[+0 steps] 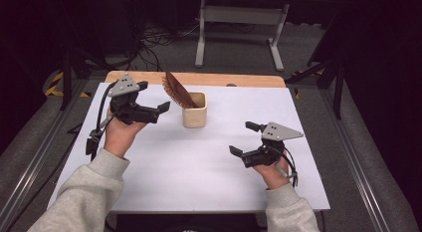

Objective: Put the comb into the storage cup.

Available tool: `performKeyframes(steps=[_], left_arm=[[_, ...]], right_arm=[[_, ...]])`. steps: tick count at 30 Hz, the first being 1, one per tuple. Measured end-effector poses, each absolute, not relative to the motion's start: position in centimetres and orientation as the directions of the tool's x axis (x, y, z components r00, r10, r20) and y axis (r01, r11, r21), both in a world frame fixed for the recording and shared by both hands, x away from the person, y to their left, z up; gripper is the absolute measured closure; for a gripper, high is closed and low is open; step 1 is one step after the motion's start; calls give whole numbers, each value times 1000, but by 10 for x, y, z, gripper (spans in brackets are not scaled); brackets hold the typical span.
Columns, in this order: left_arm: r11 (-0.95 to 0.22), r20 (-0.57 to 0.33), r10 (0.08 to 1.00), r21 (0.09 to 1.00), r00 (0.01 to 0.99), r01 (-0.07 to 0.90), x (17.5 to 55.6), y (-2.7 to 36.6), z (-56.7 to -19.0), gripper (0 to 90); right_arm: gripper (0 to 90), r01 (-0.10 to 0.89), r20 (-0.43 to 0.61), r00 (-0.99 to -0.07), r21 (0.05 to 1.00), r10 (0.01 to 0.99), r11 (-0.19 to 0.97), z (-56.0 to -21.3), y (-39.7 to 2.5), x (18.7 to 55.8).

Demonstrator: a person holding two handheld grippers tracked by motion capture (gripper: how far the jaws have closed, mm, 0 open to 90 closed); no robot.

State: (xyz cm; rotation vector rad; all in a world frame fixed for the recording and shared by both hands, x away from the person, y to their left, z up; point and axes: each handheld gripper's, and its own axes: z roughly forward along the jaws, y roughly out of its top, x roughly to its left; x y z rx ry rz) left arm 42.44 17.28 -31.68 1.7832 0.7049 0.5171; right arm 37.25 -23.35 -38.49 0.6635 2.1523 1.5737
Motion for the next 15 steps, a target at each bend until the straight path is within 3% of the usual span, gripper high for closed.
performKeyframes(steps=[15], left_arm=[[-181, -23, 687, 962, 726, 202, 387, 214, -358, 4]], right_arm=[[8, 152, -38, -802, 952, 596, 265, -386, -244, 370]])
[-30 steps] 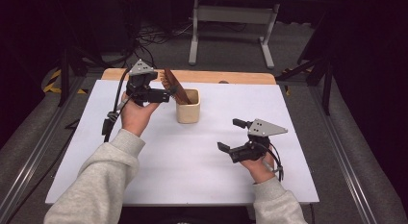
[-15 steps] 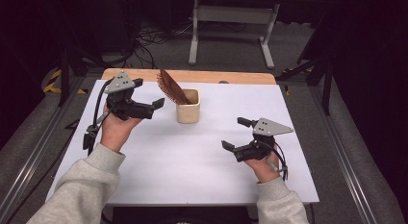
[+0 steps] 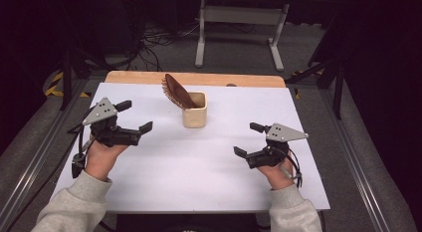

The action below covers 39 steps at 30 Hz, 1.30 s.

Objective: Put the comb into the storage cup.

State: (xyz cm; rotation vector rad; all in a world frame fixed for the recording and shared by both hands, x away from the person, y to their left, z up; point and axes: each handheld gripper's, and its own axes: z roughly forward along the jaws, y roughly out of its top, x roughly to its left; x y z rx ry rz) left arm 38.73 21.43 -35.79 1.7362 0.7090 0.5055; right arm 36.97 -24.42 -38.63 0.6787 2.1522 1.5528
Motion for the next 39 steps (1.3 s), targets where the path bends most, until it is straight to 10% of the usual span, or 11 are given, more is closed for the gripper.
performKeyframes(steps=[39], left_arm=[[-152, -76, 715, 953, 695, 261, 347, 256, -463, 6]], right_arm=[[6, 179, -22, -801, 945, 598, 275, -427, -262, 351]])
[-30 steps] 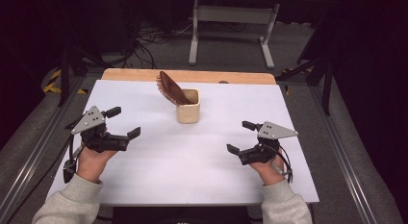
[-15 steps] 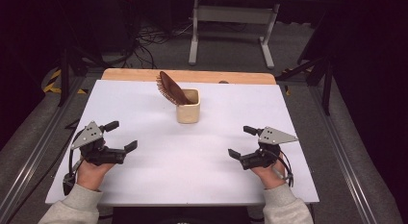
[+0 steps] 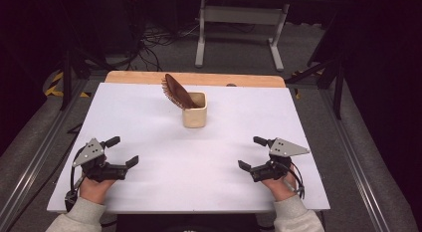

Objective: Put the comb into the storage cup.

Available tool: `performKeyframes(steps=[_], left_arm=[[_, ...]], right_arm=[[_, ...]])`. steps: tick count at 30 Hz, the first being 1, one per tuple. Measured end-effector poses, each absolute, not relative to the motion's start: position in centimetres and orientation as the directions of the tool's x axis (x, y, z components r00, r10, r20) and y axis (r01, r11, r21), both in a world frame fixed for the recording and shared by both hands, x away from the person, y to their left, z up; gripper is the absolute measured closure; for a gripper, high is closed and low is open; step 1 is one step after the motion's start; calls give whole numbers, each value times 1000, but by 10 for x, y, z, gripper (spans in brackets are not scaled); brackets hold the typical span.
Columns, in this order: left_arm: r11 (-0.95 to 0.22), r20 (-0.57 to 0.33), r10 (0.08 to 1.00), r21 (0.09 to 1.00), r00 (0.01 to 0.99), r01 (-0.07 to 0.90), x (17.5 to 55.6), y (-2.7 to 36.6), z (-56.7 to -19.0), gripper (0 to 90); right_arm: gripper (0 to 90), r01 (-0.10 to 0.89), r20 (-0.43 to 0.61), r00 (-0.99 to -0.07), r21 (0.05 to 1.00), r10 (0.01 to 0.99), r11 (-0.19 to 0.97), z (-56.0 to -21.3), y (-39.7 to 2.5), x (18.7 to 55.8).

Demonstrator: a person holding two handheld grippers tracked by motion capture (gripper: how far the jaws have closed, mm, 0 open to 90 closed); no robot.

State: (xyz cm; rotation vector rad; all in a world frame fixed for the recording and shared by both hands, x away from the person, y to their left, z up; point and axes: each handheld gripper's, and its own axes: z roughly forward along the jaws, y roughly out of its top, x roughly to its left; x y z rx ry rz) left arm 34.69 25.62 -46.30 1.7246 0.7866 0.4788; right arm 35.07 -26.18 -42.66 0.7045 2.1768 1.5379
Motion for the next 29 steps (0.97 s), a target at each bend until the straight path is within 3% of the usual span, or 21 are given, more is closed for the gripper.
performKeyframes(steps=[14, 21, 29], left_arm=[[-127, -97, 730, 954, 676, 273, 350, 256, -468, 5], [-154, -65, 734, 954, 676, 258, 349, 255, -466, 16], [-124, -121, 736, 943, 666, 309, 351, 259, -464, 18]], right_arm=[[6, 181, -40, -786, 939, 617, 292, -450, -263, 343], [6, 182, -34, -787, 941, 616, 285, -451, -263, 343], [7, 203, -8, -782, 942, 623, 267, -451, -264, 344]])
